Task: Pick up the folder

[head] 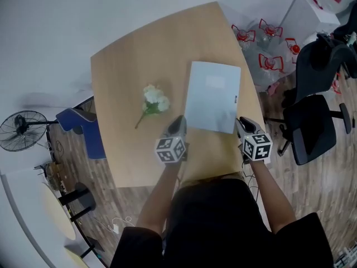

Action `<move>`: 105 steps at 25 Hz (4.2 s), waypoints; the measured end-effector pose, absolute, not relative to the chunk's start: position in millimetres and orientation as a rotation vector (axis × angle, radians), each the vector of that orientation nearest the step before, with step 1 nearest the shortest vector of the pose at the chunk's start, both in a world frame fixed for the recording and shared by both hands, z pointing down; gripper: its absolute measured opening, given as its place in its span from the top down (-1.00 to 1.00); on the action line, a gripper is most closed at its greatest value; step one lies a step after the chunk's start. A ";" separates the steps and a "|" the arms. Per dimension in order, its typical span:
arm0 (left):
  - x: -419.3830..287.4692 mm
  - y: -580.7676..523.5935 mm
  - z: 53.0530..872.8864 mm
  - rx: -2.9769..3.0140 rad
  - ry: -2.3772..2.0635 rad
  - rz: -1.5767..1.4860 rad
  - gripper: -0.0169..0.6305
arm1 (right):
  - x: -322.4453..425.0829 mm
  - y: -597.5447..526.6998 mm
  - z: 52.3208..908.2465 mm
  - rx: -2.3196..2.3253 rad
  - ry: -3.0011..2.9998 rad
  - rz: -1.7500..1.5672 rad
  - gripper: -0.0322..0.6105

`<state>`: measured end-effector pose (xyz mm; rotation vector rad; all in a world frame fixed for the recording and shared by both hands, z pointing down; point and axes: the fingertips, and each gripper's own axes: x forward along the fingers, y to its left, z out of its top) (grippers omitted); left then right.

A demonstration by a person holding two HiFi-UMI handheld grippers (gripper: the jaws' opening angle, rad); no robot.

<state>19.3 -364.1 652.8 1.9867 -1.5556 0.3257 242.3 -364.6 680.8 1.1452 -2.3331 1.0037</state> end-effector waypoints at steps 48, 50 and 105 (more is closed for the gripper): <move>0.0 -388.5 647.6 2.166 -1.236 0.152 0.00 | 175.4 -391.0 668.5 1.077 -2.479 0.990 -0.08; -6.5 -383.2 625.6 2.192 -1.263 0.114 0.00 | 169.6 -387.9 645.9 1.079 -2.519 0.939 -0.08; -94.7 -301.3 356.8 2.392 -1.685 -0.388 0.01 | 81.5 -350.9 361.0 0.908 -2.969 0.214 0.00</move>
